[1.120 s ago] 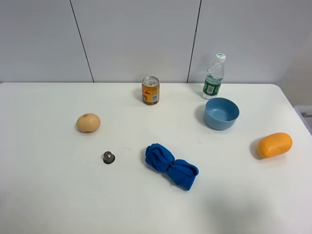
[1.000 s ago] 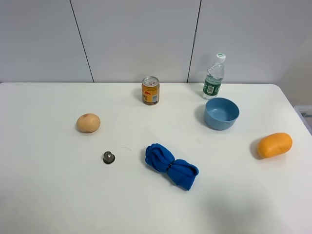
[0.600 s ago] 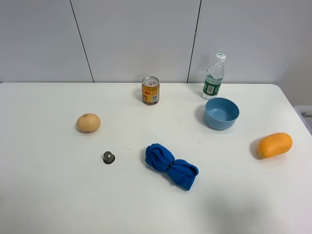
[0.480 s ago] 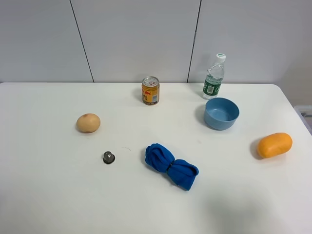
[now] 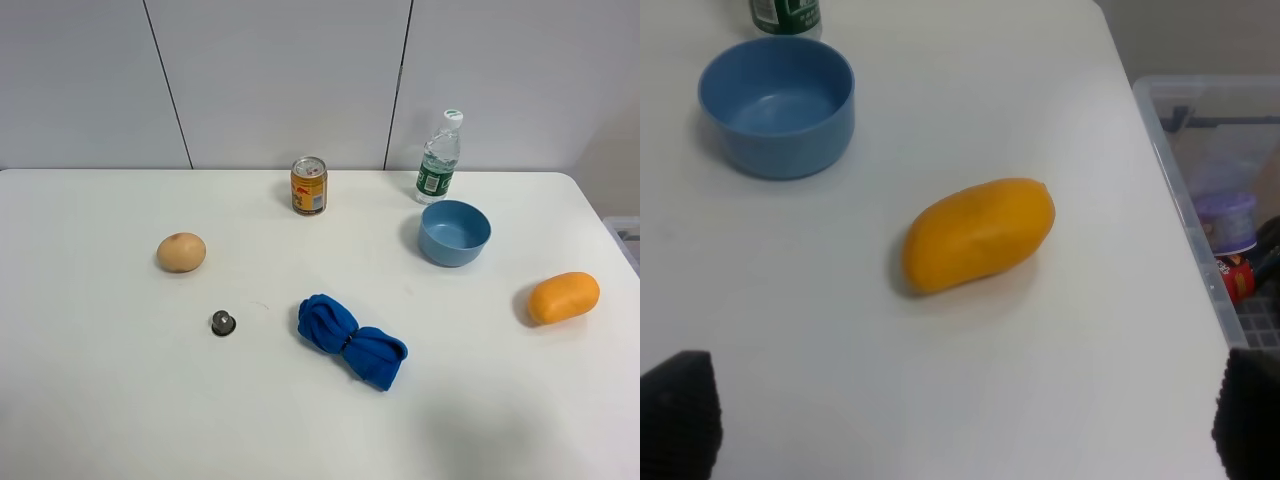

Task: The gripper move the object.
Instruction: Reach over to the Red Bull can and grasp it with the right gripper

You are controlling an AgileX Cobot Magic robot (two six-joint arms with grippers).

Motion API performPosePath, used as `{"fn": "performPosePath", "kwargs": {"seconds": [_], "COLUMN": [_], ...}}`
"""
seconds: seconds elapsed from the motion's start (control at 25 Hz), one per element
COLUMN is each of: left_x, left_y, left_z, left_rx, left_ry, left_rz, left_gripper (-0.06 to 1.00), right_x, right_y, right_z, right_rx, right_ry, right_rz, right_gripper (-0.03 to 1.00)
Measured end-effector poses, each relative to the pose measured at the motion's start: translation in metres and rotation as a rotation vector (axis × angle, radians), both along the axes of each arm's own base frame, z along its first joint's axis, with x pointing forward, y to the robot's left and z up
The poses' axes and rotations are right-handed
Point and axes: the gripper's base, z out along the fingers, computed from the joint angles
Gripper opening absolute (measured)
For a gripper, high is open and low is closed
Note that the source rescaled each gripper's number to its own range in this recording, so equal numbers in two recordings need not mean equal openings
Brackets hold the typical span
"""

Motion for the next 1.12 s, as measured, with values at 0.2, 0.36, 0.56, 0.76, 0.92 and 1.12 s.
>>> {"fn": "performPosePath", "kwargs": {"seconds": [0.2, 0.36, 0.56, 0.76, 0.92, 1.12], "left_x": [0.0, 0.0, 0.0, 0.0, 0.0, 0.0], "left_y": [0.0, 0.0, 0.0, 0.0, 0.0, 0.0], "left_z": [0.0, 0.0, 0.0, 0.0, 0.0, 0.0], "left_rx": [0.0, 0.0, 0.0, 0.0, 0.0, 0.0], "left_ry": [0.0, 0.0, 0.0, 0.0, 0.0, 0.0], "left_rz": [0.0, 0.0, 0.0, 0.0, 0.0, 0.0], "left_gripper": [1.0, 1.0, 1.0, 1.0, 1.0, 1.0], "right_x": [0.0, 0.0, 0.011, 0.057, 0.113, 0.194], "right_y": [0.001, 0.006, 0.011, 0.014, 0.018, 0.047], "right_z": [0.0, 0.0, 0.021, 0.058, 0.079, 0.087], "right_rx": [-0.013, -0.031, -0.01, 0.021, 0.014, -0.04], "right_ry": [0.002, 0.004, -0.01, 0.007, 0.004, 0.008], "right_rz": [0.032, 0.116, 0.178, 0.191, 0.215, 0.358], "right_gripper": [1.0, 1.0, 1.0, 1.0, 1.0, 1.0]}}
